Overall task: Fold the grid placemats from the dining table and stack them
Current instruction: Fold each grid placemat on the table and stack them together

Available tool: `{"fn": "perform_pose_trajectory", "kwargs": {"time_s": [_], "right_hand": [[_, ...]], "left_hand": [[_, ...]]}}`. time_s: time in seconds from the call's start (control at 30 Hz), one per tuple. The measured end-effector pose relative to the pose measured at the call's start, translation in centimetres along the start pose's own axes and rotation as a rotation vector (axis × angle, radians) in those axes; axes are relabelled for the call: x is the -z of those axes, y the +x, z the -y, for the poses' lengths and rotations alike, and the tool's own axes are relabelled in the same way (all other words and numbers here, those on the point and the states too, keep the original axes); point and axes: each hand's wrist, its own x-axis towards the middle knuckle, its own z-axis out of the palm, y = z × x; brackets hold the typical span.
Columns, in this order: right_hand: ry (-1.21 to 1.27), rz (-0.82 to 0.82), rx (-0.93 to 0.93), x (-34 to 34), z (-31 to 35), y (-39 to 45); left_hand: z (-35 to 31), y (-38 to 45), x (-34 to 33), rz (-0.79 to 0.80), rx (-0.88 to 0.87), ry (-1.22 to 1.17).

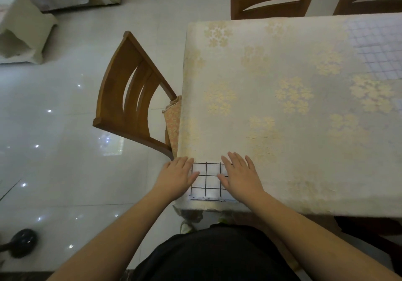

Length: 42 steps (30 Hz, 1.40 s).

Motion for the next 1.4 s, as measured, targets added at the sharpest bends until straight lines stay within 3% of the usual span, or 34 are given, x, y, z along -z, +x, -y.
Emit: {"fn": "perform_pose_trajectory", "kwargs": {"time_s": [0.4,0.97,1.4], "right_hand": [[-0.049,-0.142,0.22,5.5,11.8,0.1],[-0.134,-0.196,0.265,4.4,37.7,0.6],[-0.179,-0.196,0.209,5.4,41.7,6.4]], "left_hand": [[5.4,-8.8,5.0,-0.151,0.196,-0.038],[27.1,-23.1,5.8,-0.21,0.354,-0.052],[33.1,-19.2,7.7,-0.166,0.313,-0.09]]}}
